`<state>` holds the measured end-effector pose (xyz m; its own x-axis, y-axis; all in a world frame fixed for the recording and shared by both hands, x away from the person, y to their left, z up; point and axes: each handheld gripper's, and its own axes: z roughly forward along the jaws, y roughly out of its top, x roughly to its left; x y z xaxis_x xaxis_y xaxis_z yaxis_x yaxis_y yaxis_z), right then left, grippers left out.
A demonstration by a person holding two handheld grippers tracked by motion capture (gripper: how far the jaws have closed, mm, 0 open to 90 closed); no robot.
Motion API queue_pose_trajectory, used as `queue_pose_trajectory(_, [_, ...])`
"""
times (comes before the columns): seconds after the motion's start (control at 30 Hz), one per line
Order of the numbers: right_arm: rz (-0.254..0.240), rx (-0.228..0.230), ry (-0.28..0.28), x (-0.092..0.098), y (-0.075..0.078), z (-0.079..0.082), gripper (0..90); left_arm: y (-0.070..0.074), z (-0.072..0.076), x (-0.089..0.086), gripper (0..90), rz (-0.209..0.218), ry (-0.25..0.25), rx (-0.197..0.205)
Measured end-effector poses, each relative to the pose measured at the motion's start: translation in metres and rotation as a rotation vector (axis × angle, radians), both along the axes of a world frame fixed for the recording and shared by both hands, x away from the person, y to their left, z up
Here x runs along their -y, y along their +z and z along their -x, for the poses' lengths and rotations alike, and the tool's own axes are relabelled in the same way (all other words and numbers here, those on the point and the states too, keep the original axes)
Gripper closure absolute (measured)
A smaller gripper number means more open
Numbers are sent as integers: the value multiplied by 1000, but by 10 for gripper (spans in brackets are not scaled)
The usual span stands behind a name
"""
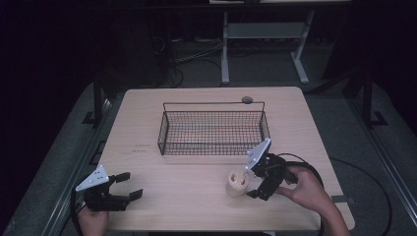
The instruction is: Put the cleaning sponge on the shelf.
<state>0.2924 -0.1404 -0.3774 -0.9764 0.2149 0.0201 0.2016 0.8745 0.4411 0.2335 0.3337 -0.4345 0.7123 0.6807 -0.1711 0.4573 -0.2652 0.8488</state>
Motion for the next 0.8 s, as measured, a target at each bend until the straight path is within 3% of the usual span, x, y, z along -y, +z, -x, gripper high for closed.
queue_pose_trajectory(0.8, [19,19,38,-22,-3,-3,160,1,0,0,134,0,-1,3])
